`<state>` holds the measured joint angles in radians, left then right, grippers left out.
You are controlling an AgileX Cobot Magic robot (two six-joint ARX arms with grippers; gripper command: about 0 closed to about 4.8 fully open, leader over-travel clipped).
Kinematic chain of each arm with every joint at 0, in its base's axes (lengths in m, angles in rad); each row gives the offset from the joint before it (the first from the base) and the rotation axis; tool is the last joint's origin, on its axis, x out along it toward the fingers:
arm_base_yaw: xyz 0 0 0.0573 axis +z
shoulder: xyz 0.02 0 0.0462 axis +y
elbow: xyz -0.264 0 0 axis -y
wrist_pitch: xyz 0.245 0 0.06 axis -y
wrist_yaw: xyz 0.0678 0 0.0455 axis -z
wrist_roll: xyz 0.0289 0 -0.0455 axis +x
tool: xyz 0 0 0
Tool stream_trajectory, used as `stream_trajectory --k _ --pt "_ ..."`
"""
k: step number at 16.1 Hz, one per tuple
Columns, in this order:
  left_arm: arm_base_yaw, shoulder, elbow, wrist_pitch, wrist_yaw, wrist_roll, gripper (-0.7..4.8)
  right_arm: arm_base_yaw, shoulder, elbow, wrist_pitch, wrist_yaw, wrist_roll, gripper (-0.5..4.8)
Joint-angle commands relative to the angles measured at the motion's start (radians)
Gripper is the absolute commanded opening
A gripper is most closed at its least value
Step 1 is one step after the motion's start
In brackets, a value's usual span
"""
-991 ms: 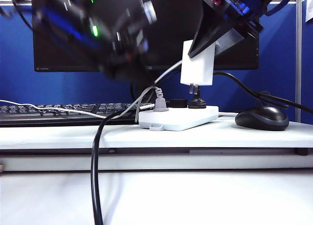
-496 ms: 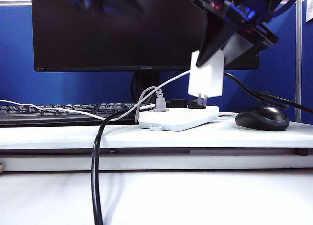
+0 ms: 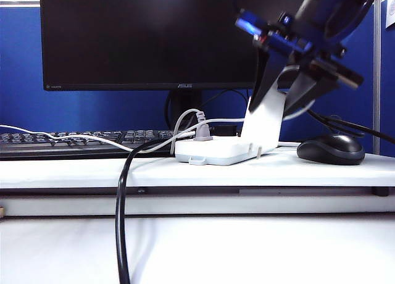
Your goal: Unplug the white charger from the socket, then place it next to the socket.
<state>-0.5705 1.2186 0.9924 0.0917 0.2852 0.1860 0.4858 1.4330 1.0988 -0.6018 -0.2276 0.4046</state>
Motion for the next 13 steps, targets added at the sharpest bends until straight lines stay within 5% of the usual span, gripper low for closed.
stream_trajectory --k 1,9,11,12,13 --pt "-0.001 -0.004 0.003 -0.003 -0.001 -0.003 -0.05 0.002 0.027 0.003 0.054 0.009 0.109 -0.02" --pt "-0.001 -0.004 0.003 -0.004 -0.001 -0.003 -0.05 0.0 0.1 0.003 0.01 0.002 0.301 -0.01" --pt "-0.001 -0.004 0.003 -0.004 -0.001 -0.003 -0.05 -0.004 0.1 0.003 -0.008 -0.003 0.267 1.16" --pt "-0.001 -0.004 0.003 -0.005 -0.001 -0.003 -0.05 -0.004 0.098 0.003 -0.008 -0.002 0.267 3.03" --pt "-0.001 -0.004 0.003 -0.005 0.0 -0.003 -0.05 -0.004 0.097 0.003 -0.009 -0.002 0.259 3.94"
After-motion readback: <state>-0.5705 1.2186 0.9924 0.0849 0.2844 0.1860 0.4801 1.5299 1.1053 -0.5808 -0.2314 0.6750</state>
